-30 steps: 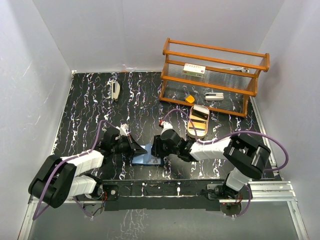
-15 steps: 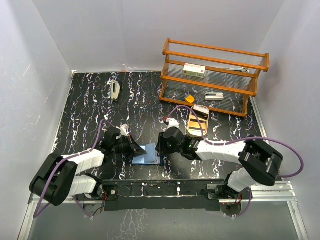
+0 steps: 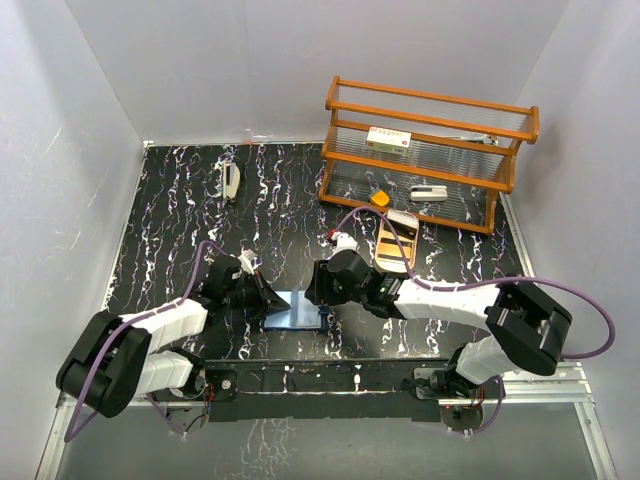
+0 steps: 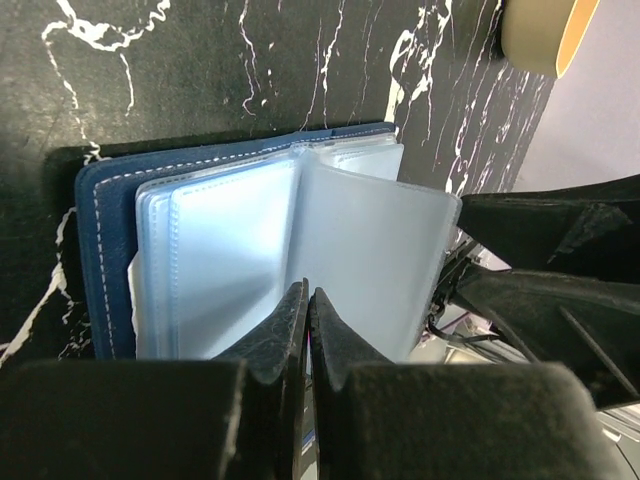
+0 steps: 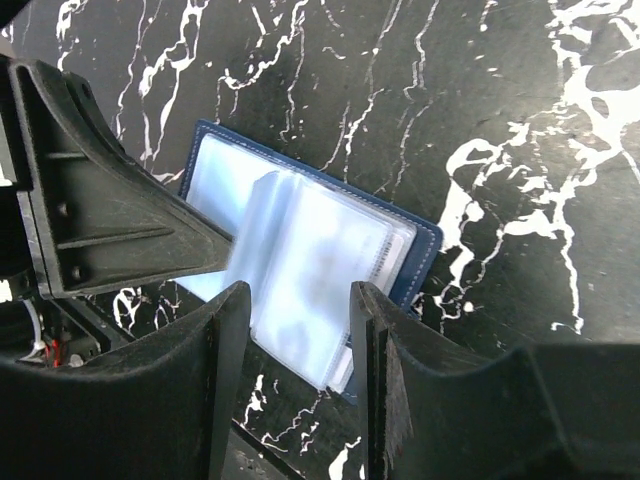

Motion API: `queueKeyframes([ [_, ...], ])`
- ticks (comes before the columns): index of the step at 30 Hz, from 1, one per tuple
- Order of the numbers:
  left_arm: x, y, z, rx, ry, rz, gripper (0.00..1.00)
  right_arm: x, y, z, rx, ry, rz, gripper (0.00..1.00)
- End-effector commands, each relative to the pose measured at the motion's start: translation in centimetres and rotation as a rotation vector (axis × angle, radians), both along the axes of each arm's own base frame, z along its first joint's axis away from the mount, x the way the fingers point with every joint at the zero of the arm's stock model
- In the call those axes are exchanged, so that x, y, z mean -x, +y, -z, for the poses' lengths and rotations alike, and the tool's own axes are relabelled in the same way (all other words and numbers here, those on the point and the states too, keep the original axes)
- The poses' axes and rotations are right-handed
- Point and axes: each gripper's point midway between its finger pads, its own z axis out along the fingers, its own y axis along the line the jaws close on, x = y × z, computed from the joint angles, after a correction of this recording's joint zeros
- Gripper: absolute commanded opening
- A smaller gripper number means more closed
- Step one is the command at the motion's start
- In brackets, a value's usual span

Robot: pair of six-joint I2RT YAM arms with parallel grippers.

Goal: Put the credit cards into the card holder
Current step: Turn over the card slot in the card holder, then pick up the credit card from the storage box.

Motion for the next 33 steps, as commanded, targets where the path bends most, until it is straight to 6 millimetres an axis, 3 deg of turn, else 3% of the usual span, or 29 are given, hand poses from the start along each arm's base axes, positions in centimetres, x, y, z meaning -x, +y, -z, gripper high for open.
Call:
queueKeyframes([
  [1, -1.2, 0.4, -1.9, -0.046, -0.059, -0.025, 0.04, -0.3, 2.6, -1.7, -0.111, -0.007, -0.041, 0.43],
  [6, -2.3, 2.2, -4.4, -0.139, -0.145, -0.09, 0.15, -0.8, 2.6, -2.0, -0.044, -0.069, -0.105, 0.43],
  [10, -2.8, 2.8, -5.8, -0.185, -0.17, -0.101, 0.28, -3.1, 0.8, -3.2, 0.105, -0.199, -0.086, 0.44],
  [15, -2.6, 2.2, -6.4, -0.15, -0.187, -0.076, 0.35, -5.0, 0.0, -3.9, 0.244, -0.259, -0.102, 0.46],
  [18, -2.3, 2.2, -5.9, -0.163, -0.171, -0.05, 0.38, -7.0, -1.5, -4.5, 0.389, -0.311, -0.067, 0.45],
  [22, -1.5, 1.8, -5.2, -0.151, -0.16, 0.006, 0.42, -10.1, -4.5, -6.1, 0.567, -0.39, -0.037, 0.46],
  [25, -0.9, 1.0, -6.0, -0.089, -0.197, 0.058, 0.47, -12.6, -7.5, -6.6, 0.637, -0.391, -0.003, 0.47],
  [30, -0.4, 1.6, -6.5, -0.122, -0.215, 0.077, 0.55, -15.7, -12.4, -7.3, 0.78, -0.412, 0.013, 0.48],
  [33, -0.3, 1.6, -6.6, -0.122, -0.209, 0.083, 0.74, -17.2, -14.9, -7.8, 0.867, -0.435, 0.029, 0.48],
])
